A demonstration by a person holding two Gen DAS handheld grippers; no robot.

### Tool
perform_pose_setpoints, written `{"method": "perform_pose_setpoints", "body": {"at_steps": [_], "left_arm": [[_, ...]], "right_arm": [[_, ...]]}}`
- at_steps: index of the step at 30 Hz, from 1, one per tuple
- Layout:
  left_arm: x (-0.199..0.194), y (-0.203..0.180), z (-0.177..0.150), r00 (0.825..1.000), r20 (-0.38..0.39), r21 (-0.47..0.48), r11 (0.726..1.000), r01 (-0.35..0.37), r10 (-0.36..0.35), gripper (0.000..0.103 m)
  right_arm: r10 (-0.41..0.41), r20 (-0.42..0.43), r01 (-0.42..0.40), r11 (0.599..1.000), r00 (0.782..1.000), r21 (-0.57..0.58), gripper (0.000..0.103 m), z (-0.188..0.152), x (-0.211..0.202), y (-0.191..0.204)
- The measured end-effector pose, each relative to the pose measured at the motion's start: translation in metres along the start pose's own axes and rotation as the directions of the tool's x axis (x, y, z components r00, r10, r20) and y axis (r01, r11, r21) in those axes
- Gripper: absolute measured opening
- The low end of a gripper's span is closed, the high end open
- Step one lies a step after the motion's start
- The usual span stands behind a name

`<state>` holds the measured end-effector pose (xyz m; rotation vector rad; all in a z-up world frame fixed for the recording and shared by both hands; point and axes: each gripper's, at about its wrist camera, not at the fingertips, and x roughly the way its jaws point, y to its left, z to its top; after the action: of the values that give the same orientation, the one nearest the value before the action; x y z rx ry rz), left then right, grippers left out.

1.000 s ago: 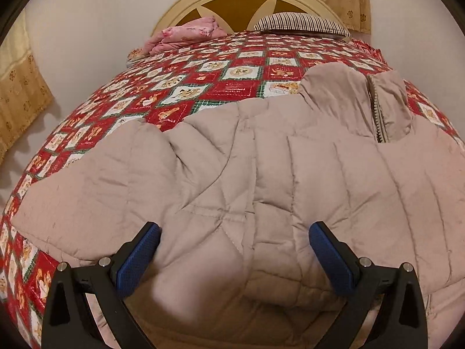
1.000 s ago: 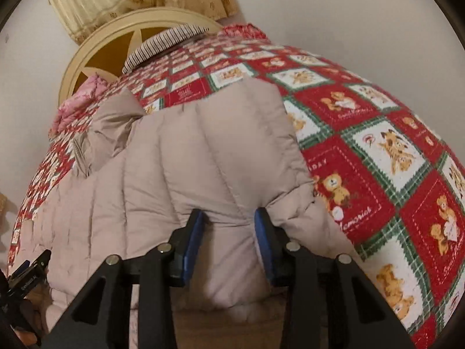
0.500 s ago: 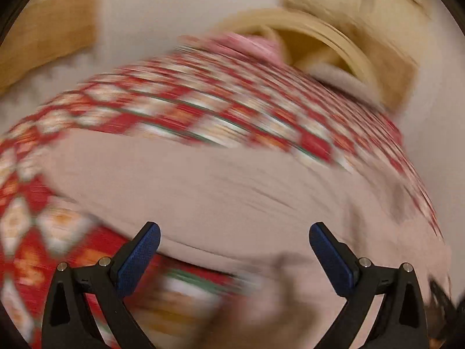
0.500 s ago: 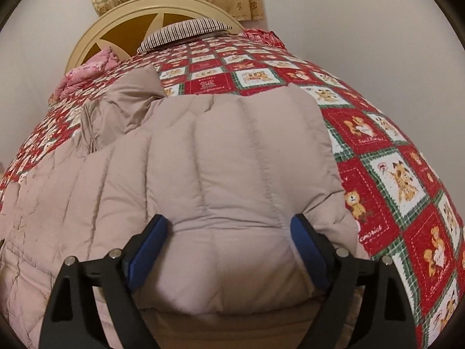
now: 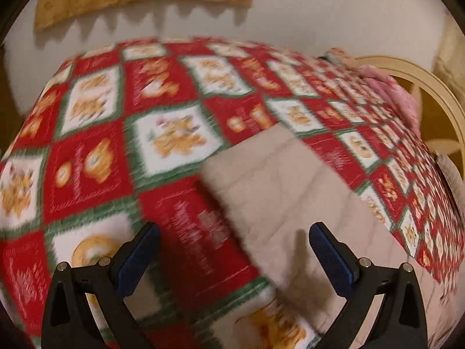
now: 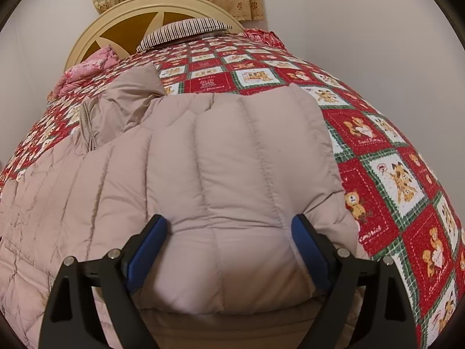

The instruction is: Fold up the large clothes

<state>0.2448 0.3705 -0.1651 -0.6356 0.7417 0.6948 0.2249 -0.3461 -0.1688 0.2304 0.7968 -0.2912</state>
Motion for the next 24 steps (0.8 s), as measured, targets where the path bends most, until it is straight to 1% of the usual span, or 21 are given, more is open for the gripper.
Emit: {"method": "perform_pose_setpoints", "body": {"at_steps": [1, 2, 3, 4, 5, 6, 7, 8, 9, 10, 11, 14, 16, 17, 19, 20, 21, 22, 23, 24], "left_arm": [[0.004, -0.005, 0.0, 1.0, -0.007, 0.01, 0.999, 0.03, -0.03, 0.093], [0.006, -0.009, -0.001, 0.999, -0.006, 0.018, 0.999, 0.039, -0.039, 0.08], [0.006, -0.01, -0.001, 0.999, 0.001, 0.024, 0.999, 0.042, -0.042, 0.072], [0.007, -0.013, -0.002, 0.998, 0.006, 0.028, 0.998, 0.063, -0.063, 0.057], [0.01, -0.014, -0.001, 0.996, 0.003, 0.028, 0.996, 0.087, -0.087, 0.045], [0.013, -0.016, -0.001, 0.995, 0.003, 0.028, 0.994, 0.102, -0.102, 0.043], [0.015, -0.018, -0.001, 0.996, 0.013, 0.038, 0.996, 0.086, -0.087, 0.038], [0.016, -0.02, 0.0, 0.997, 0.021, 0.05, 0.996, 0.078, -0.079, 0.027], [0.015, -0.022, 0.001, 0.996, 0.027, 0.069, 0.994, 0.084, -0.086, 0.016], [0.014, -0.025, 0.002, 0.991, 0.024, 0.086, 0.987, 0.133, -0.135, 0.005], [0.011, -0.027, 0.002, 0.988, 0.024, 0.091, 0.984, 0.152, -0.155, 0.005], [-0.013, -0.05, 0.001, 0.981, 0.071, 0.167, 0.972, 0.167, -0.181, 0.005], [-0.041, -0.077, -0.004, 0.963, 0.114, 0.242, 0.947, 0.21, -0.243, 0.005], [-0.06, -0.096, -0.009, 0.949, 0.132, 0.291, 0.927, 0.238, -0.285, 0.005], [-0.092, -0.13, -0.023, 0.919, 0.149, 0.389, 0.876, 0.286, -0.366, 0.005], [-0.113, -0.154, -0.036, 0.893, 0.145, 0.458, 0.828, 0.322, -0.427, 0.005], [-0.126, -0.166, -0.046, 0.875, 0.137, 0.497, 0.796, 0.345, -0.464, 0.005], [-0.147, -0.189, -0.065, 0.84, 0.112, 0.563, 0.731, 0.386, -0.53, 0.005], [-0.168, -0.212, -0.087, 0.804, 0.074, 0.624, 0.656, 0.425, -0.59, 0.005], [-0.18, -0.223, -0.102, 0.783, 0.046, 0.654, 0.611, 0.446, -0.621, 0.005]], "right_arm": [[-0.001, -0.001, 0.001, 1.0, 1.0, -0.001, 0.09, 0.0, 0.0, 0.0], [-0.001, 0.0, 0.001, 1.0, 1.0, -0.001, 0.09, 0.0, 0.0, 0.0], [-0.001, 0.0, 0.001, 1.0, 1.0, -0.001, 0.09, 0.0, 0.0, 0.0], [-0.001, 0.0, 0.001, 1.0, 1.0, 0.0, 0.09, 0.0, 0.0, 0.0], [-0.001, 0.0, 0.001, 1.0, 1.0, 0.0, 0.091, 0.0, 0.0, 0.0], [-0.002, 0.0, 0.002, 1.0, 1.0, -0.001, 0.091, 0.0, 0.0, 0.0], [-0.001, 0.0, 0.001, 1.0, 1.0, -0.001, 0.091, 0.0, 0.0, 0.0], [0.0, 0.0, 0.0, 1.0, 1.0, 0.0, 0.091, 0.0, 0.0, 0.0], [0.0, 0.0, 0.0, 1.0, 1.0, 0.0, 0.091, 0.0, 0.0, 0.0], [0.0, 0.0, 0.0, 1.0, 1.0, 0.0, 0.091, 0.0, 0.0, 0.0], [0.001, 0.0, -0.001, 1.0, 1.0, 0.0, 0.091, 0.0, 0.0, 0.0], [0.004, 0.001, -0.004, 1.0, 1.0, 0.004, 0.091, -0.001, 0.0, 0.0], [0.008, 0.002, -0.008, 1.0, 1.0, 0.006, 0.091, -0.001, 0.0, -0.001], [0.008, 0.002, -0.009, 1.0, 1.0, 0.008, 0.091, -0.001, 0.0, -0.001], [0.012, 0.003, -0.012, 1.0, 1.0, 0.011, 0.091, -0.001, 0.0, -0.002], [0.013, 0.004, -0.013, 1.0, 1.0, 0.012, 0.091, -0.001, 0.0, -0.001], [0.015, 0.005, -0.015, 1.0, 1.0, 0.013, 0.091, -0.001, 0.0, -0.002], [0.018, 0.006, -0.018, 1.0, 1.0, 0.015, 0.091, -0.001, 0.0, -0.002], [0.02, 0.006, -0.021, 1.0, 1.0, 0.017, 0.091, -0.001, -0.001, -0.003], [0.022, 0.007, -0.022, 1.0, 1.0, 0.019, 0.091, -0.001, -0.001, -0.003]]}}
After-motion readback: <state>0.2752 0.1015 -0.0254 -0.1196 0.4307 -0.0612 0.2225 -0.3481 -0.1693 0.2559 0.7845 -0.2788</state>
